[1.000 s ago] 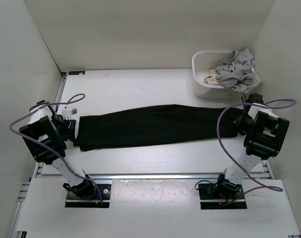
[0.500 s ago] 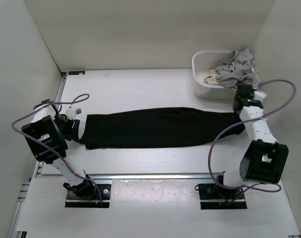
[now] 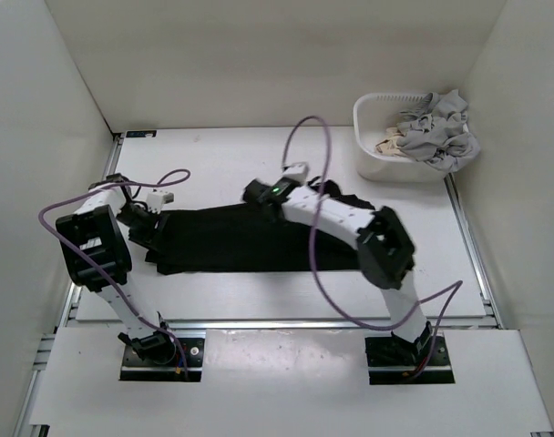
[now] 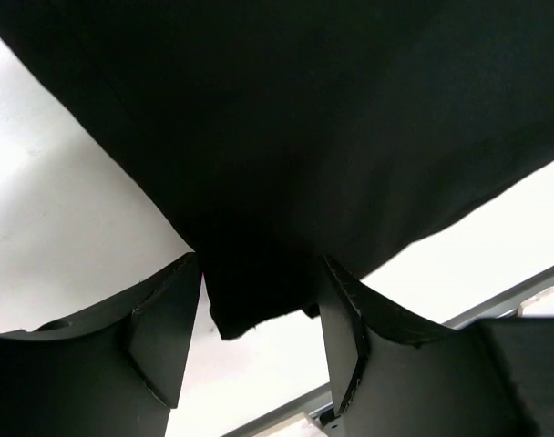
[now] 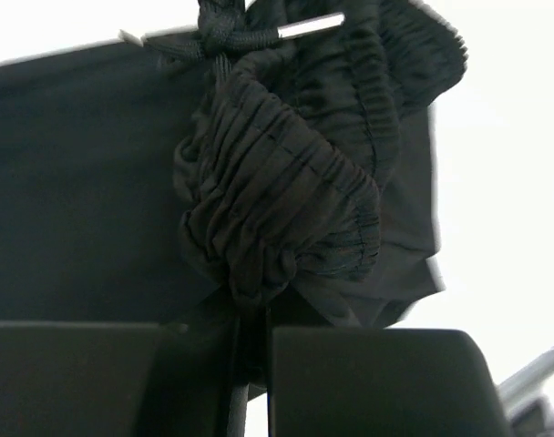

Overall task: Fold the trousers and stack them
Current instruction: Fold the trousers

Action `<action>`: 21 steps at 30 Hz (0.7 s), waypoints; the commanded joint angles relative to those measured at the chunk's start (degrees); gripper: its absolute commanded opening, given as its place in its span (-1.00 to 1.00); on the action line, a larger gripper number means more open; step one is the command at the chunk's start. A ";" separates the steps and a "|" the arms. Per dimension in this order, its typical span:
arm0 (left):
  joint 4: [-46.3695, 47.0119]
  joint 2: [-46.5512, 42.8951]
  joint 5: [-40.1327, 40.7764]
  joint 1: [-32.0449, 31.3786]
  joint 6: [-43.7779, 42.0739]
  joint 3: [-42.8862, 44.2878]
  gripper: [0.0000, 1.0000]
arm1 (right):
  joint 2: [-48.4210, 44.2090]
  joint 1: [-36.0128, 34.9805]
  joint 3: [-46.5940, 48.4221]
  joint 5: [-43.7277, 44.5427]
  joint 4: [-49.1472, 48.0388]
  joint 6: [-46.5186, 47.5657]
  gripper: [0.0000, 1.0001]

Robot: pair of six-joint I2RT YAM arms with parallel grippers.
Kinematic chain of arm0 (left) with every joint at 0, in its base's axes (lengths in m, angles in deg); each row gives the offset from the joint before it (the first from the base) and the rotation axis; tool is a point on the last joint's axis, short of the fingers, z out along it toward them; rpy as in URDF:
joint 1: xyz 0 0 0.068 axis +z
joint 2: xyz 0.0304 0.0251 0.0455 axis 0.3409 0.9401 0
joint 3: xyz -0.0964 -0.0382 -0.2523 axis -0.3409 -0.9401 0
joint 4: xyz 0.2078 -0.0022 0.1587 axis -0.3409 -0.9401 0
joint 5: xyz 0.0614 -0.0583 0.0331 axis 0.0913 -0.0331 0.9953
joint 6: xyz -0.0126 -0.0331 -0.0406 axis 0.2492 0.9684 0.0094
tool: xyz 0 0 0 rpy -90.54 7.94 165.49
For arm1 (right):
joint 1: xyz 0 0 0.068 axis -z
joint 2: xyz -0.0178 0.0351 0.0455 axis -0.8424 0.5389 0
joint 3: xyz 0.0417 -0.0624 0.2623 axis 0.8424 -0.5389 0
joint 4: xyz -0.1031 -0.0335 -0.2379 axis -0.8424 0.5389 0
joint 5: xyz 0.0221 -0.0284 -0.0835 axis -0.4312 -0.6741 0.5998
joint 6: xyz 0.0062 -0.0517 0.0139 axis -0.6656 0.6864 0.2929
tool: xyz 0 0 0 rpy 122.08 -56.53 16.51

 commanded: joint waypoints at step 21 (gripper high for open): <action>0.14 1.25 -1.30 0.08 5.01 18.78 0.54 | 3.09 -24.39 19.78 1.31 3.37 -4.65 0.99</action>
